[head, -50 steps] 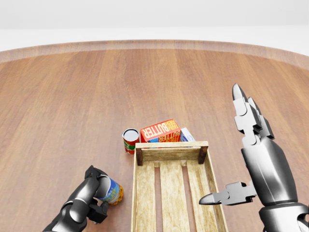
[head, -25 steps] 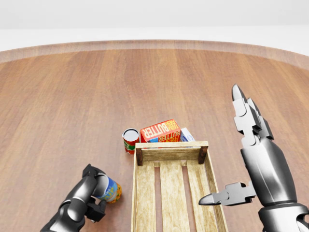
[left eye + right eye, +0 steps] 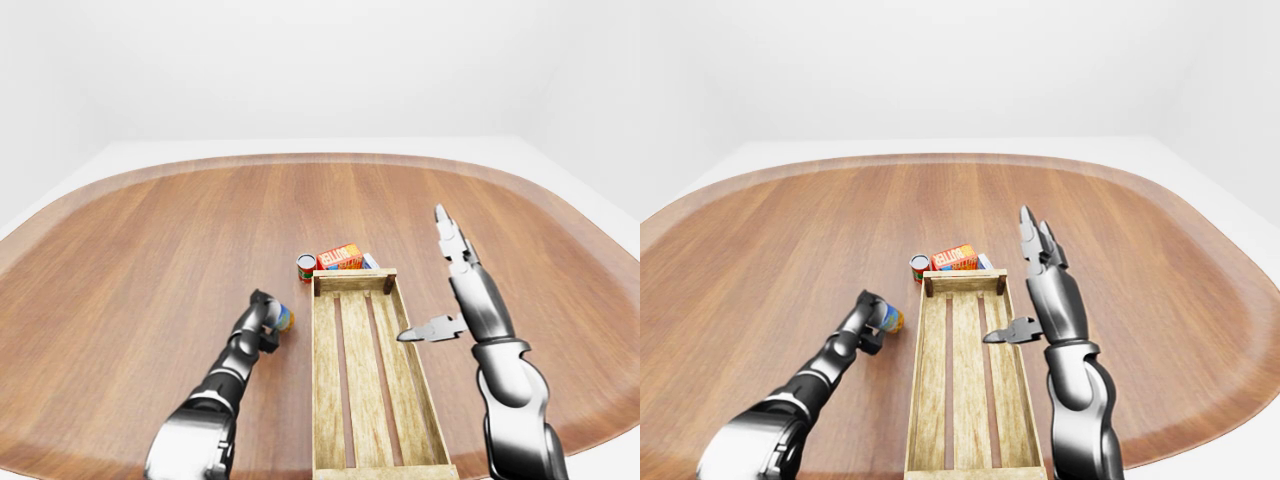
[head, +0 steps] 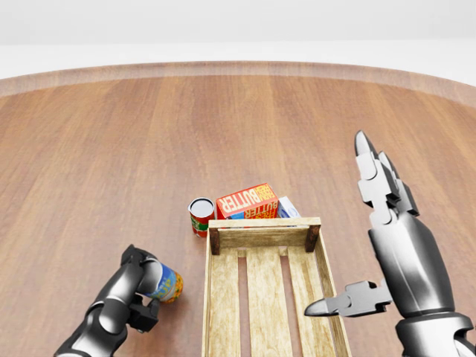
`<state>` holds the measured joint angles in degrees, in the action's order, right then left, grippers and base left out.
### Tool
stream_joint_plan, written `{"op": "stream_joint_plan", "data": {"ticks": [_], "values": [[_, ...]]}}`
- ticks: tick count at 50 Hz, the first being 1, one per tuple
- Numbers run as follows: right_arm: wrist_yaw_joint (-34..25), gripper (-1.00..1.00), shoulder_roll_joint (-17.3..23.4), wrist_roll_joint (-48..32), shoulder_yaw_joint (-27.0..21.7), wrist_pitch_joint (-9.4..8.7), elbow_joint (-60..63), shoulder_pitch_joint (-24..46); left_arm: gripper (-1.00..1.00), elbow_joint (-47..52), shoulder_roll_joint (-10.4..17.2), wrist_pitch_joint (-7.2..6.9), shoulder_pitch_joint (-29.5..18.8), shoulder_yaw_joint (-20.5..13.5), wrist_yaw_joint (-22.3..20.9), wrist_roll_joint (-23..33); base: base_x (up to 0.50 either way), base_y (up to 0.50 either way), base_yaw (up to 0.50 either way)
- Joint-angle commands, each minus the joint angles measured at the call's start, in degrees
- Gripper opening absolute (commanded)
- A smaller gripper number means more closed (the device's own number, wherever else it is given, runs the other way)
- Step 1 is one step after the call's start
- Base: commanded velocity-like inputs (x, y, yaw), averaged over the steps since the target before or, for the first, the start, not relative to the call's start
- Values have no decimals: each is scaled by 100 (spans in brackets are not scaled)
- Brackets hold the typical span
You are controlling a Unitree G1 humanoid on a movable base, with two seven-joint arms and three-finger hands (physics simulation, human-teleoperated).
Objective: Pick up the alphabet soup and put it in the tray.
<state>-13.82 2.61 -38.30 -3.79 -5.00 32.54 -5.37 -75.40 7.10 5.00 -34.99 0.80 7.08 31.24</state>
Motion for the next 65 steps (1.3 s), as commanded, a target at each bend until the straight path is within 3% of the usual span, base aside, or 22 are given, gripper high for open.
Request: {"op": "stream_joint_plan", "data": {"ticks": [1,41,57,61,65], "values": [[9,100,-3,-4,24,0,-15,0,-81,153,53,0,-63,-126,69,-189,0,0,0],[1,100,20,24,-64,0,-12,15,-80,1365,200,0,330,-201,-191,-773,0,0,0],[16,100,7,-9,-33,0,-20,-13,-77,2711,176,0,872,-311,-511,-1017,0,0,0],[12,100,4,-5,-34,0,-15,-14,-77,3314,161,-253,1081,-358,-675,-1141,0,0,0],[20,100,8,-15,-30,0,-33,-9,-74,3578,130,-354,1185,-343,-753,-1155,0,0,0]]}}
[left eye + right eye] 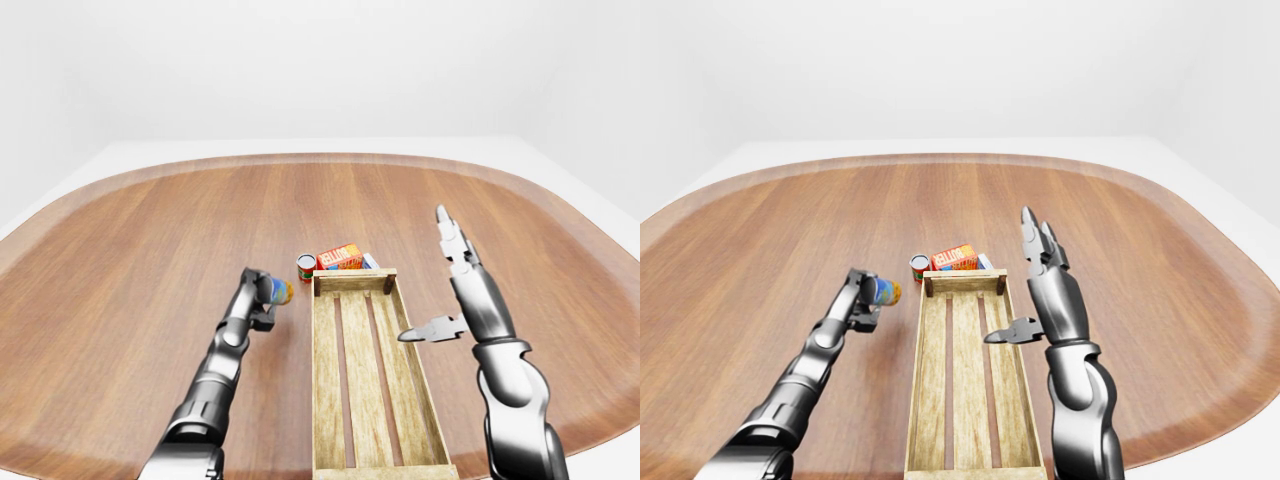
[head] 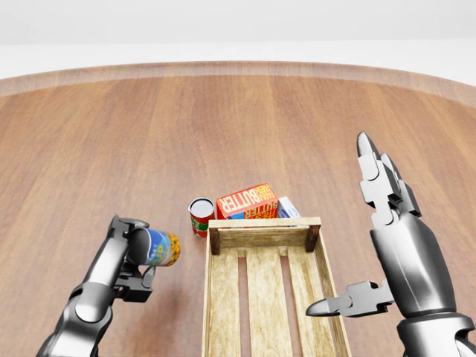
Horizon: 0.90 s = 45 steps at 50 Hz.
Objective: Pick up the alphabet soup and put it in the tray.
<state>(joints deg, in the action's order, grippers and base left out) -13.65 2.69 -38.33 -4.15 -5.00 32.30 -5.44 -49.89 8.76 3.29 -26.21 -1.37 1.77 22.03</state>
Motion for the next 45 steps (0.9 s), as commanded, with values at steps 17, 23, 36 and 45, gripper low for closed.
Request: {"op": "stream_joint_plan", "data": {"ticks": [17,23,36,45], "values": [[13,100,3,-24,25,0,-46,21,-84,2577,-195,-809,902,-76,-590,-189,0,0,0],[10,100,6,-20,15,0,-47,26,-84,3063,-266,-829,1048,-45,-672,-110,0,0,0],[23,100,5,-22,23,0,-69,26,-100,3469,-338,-829,1190,6,-793,-28,0,0,0],[13,100,4,-23,16,0,-48,22,-100,3999,-399,-829,1357,60,-913,77,0,0,0]]}}
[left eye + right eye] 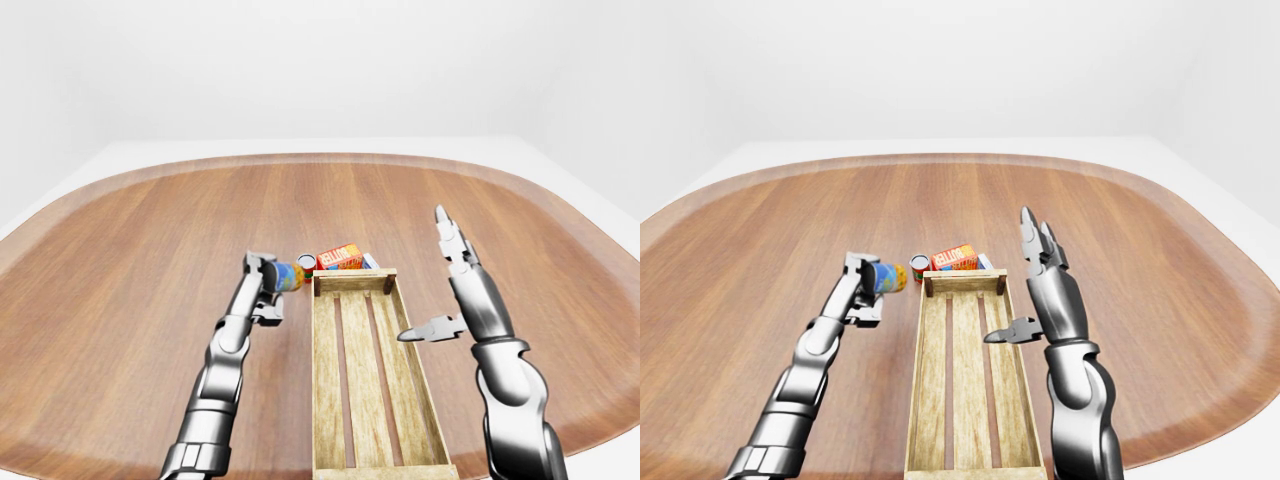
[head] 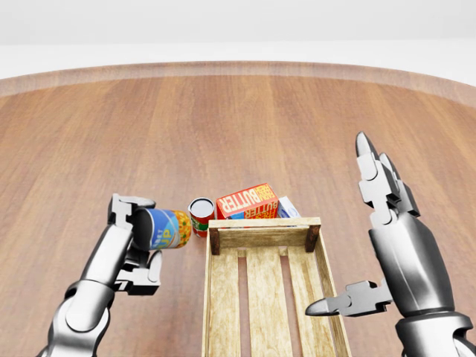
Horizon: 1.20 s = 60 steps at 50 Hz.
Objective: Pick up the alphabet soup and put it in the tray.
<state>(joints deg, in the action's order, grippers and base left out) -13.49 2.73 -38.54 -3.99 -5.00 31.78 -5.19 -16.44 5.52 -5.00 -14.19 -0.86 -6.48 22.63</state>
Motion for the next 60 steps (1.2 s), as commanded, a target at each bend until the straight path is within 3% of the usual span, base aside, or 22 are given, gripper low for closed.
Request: {"op": "stream_joint_plan", "data": {"ticks": [1,28,60], "values": [[0,100,-1,0,-3,0,5,-2,-100,755,-86,0,192,16,-119,22,0,0,0],[11,100,-1,-25,9,0,-29,-12,-100,2546,-268,0,1040,166,-405,110,0,0,0],[0,100,11,19,-87,0,6,-17,-100,2517,-528,0,1410,942,-429,582,0,0,0]]}}
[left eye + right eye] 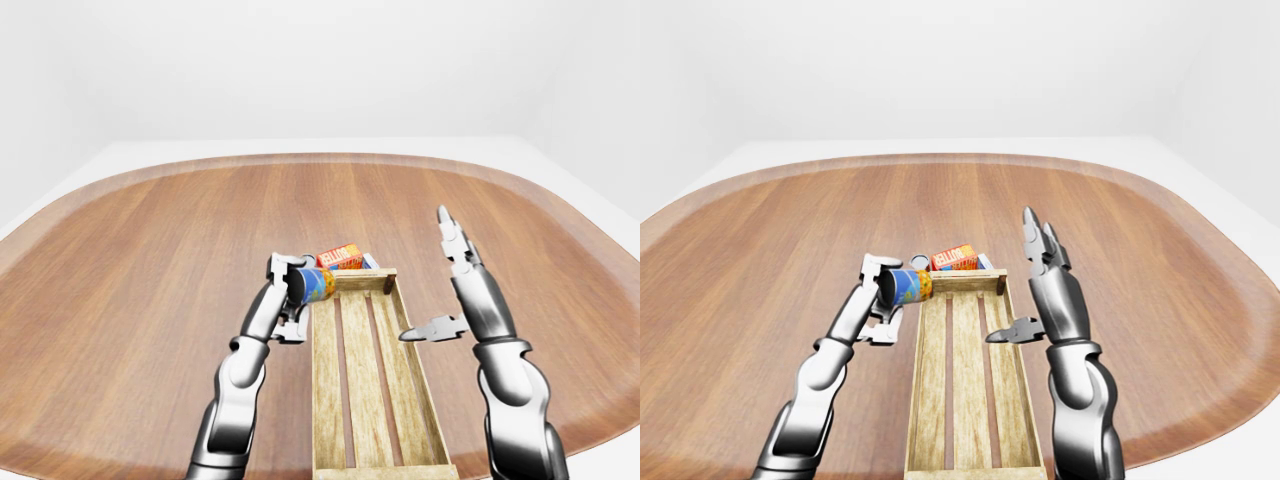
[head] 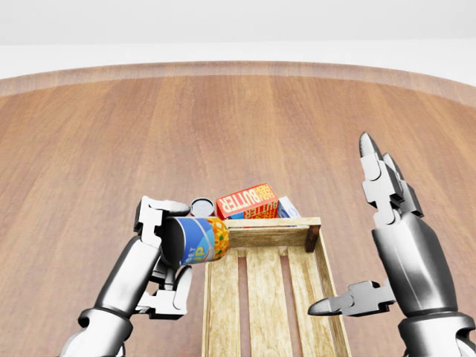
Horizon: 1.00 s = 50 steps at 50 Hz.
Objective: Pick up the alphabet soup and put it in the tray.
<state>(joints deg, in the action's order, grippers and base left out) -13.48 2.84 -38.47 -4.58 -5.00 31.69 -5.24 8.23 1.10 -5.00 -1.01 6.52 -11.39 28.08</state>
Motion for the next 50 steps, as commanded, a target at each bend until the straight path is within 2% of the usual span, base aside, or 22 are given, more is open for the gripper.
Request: {"op": "stream_joint_plan", "data": {"ticks": [1,28,50], "values": [[-3,100,-1,8,-23,0,17,-14,-100,48,-91,0,94,211,59,37,0,0,0],[15,100,5,3,-17,0,-40,9,-100,244,-210,0,308,784,8,311,0,0,0],[26,100,4,12,-3,0,-62,3,-100,86,-230,0,385,1066,74,488,0,0,0]]}}
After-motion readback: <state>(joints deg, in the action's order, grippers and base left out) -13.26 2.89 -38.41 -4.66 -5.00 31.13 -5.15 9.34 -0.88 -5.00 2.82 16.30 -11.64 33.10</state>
